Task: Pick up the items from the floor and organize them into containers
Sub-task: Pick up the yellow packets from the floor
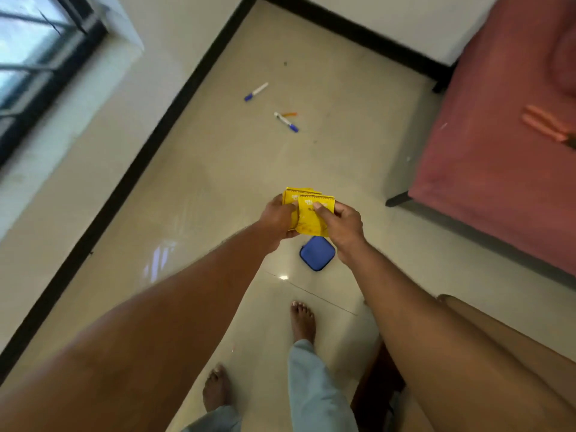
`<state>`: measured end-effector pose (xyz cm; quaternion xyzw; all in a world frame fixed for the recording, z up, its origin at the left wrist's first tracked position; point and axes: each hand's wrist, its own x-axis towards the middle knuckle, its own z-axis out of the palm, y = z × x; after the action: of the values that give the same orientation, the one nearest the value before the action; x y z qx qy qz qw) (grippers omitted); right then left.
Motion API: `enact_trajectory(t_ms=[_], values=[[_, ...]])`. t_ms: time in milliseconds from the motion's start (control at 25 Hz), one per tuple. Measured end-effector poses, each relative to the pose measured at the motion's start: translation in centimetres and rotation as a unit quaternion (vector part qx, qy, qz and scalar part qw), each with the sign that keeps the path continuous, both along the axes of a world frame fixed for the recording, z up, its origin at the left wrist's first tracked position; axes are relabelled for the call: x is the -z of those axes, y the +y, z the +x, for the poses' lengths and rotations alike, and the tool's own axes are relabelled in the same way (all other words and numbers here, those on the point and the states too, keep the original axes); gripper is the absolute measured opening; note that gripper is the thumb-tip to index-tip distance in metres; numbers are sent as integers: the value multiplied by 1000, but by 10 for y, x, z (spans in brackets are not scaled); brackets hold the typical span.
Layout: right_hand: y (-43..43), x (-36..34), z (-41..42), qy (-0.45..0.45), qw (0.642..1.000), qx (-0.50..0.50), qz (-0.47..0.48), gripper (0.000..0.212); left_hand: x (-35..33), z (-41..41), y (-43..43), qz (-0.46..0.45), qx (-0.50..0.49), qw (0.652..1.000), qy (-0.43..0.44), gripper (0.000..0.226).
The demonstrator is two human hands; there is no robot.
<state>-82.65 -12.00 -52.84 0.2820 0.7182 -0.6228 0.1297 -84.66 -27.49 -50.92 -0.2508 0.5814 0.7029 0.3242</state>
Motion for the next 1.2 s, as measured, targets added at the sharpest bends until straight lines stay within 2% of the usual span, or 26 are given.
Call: enact_trajectory(t_ms=[120,280,520,600,680,880,1000,1200], values=[[8,-76,43,26,999,29,31,23,-73,30,11,6,38,999,16,29],[19,-163,126,77,991,98,40,17,-161,94,31,27,134,988,65,25],[42,-260,263,95,965,242,35,11,-256,207,76,55,255,961,91,31],[55,-281,305,96,958,269,37,18,-279,245,95,49,284,953,97,31],[68,-296,344,102,952,286,24,24,-293,278,109,34,301,948,99,28],[124,-315,440,101,935,338,-42,21,-295,356,153,-1,321,939,121,32],[179,-297,512,76,946,308,-65,26,-282,418,202,-27,326,937,121,33],[278,-278,628,39,957,273,-93,17,-257,549,302,12,297,953,62,36]])
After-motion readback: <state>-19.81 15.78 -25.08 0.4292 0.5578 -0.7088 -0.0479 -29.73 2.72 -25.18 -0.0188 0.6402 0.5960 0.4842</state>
